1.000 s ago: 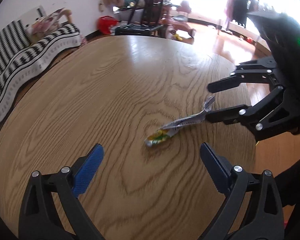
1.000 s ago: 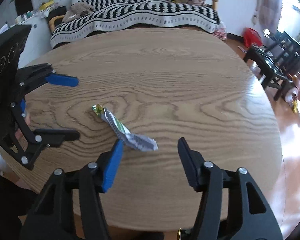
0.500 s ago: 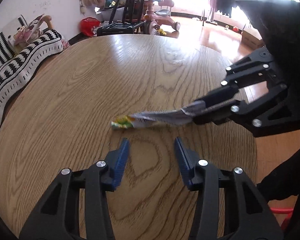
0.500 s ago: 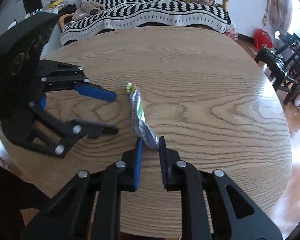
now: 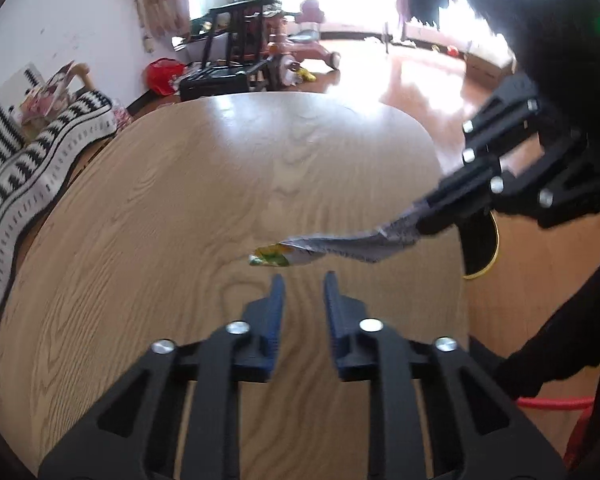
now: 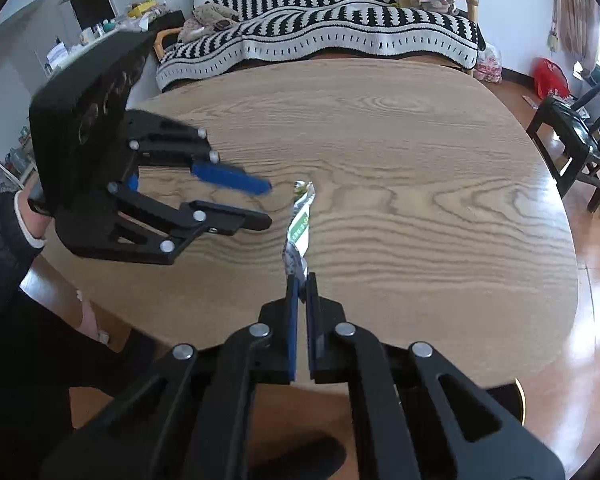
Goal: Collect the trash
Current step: 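Carry the foil wrapper over the black bin with the right tool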
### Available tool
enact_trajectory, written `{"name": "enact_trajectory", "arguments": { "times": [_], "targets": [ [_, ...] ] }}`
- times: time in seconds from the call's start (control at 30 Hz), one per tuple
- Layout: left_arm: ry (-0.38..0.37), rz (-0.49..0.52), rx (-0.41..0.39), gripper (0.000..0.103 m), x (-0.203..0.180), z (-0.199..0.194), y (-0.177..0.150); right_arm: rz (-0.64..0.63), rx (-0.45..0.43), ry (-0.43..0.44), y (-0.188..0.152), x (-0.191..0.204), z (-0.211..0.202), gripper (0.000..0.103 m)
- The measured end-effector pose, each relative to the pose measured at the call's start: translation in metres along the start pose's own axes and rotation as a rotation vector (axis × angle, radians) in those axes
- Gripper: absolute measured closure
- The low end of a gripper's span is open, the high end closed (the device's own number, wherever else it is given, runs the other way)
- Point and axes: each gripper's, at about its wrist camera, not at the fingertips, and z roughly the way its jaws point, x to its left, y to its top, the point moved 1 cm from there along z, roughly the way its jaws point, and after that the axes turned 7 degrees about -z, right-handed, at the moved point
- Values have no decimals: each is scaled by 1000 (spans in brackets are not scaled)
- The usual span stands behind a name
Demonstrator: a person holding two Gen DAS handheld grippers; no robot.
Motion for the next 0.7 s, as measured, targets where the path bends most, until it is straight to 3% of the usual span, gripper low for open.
{"name": "enact_trajectory", "arguments": {
  "times": [0.03,0.3,0.5,0.7],
  "targets": [
    [19,10,1,103,-7,1,1,14,1,-10,-3,0,-4,98],
    [-31,-27,-23,103,-59,-6,12,66,-36,-36,-44,5,-52,98],
    [-55,-134,-45,103,-101,-2,37,214,-87,-158,-99,-20,-106,98],
    [-56,-230,-1,103,-147,30,61,420,-88,-298,-154,-61,-140,98]
  ]
}}
